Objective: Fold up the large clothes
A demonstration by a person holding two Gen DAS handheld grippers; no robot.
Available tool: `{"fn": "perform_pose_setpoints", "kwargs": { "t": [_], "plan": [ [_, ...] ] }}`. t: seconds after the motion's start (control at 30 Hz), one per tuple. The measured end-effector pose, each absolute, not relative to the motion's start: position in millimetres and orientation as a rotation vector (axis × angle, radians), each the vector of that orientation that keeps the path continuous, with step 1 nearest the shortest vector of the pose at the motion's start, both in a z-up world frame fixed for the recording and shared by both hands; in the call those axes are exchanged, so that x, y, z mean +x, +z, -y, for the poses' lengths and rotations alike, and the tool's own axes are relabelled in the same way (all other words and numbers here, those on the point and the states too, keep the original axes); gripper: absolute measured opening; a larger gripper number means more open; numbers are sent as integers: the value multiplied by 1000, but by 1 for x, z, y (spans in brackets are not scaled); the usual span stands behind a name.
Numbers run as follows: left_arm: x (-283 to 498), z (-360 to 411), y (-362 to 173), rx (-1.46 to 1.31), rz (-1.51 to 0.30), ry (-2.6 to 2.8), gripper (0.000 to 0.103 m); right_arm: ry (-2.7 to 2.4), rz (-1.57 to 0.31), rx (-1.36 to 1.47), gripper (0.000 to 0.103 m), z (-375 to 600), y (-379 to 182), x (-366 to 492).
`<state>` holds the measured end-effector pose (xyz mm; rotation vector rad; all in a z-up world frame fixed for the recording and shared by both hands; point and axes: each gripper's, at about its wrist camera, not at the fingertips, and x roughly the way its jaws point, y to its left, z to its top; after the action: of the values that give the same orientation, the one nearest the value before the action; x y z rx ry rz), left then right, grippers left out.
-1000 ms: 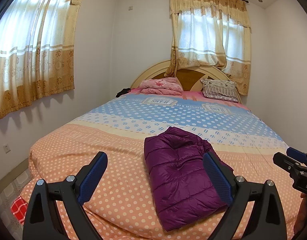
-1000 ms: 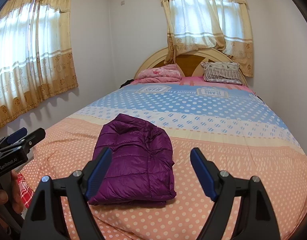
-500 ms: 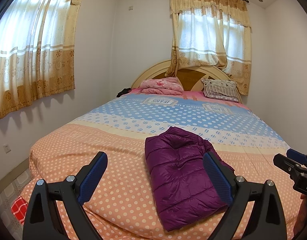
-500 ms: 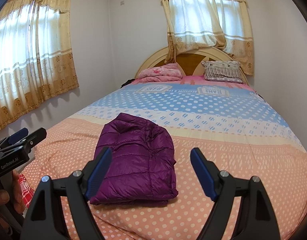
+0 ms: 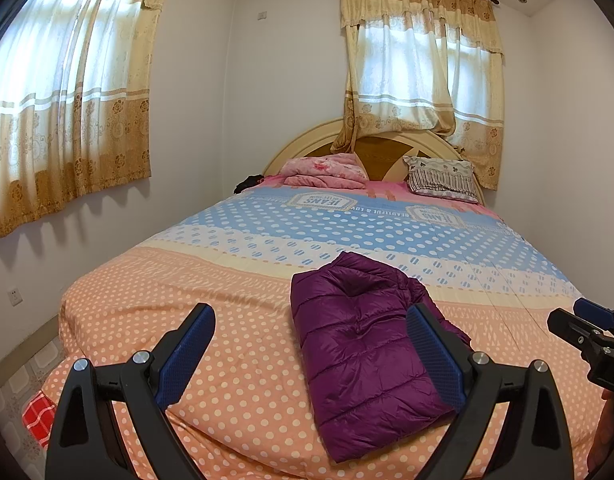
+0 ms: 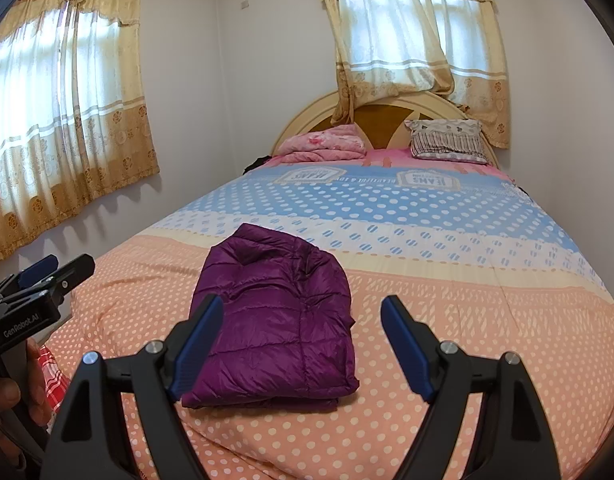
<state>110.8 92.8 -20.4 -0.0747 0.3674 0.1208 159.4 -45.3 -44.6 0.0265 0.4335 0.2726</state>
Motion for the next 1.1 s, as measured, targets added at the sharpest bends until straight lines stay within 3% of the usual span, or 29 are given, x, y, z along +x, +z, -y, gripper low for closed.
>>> {"fn": "perform_pose_setpoints", "kwargs": {
  "t": [1.1],
  "plan": [
    [118, -97, -25, -66, -394, 158, 97, 289, -443, 12, 84, 44, -49, 160]
  ]
}}
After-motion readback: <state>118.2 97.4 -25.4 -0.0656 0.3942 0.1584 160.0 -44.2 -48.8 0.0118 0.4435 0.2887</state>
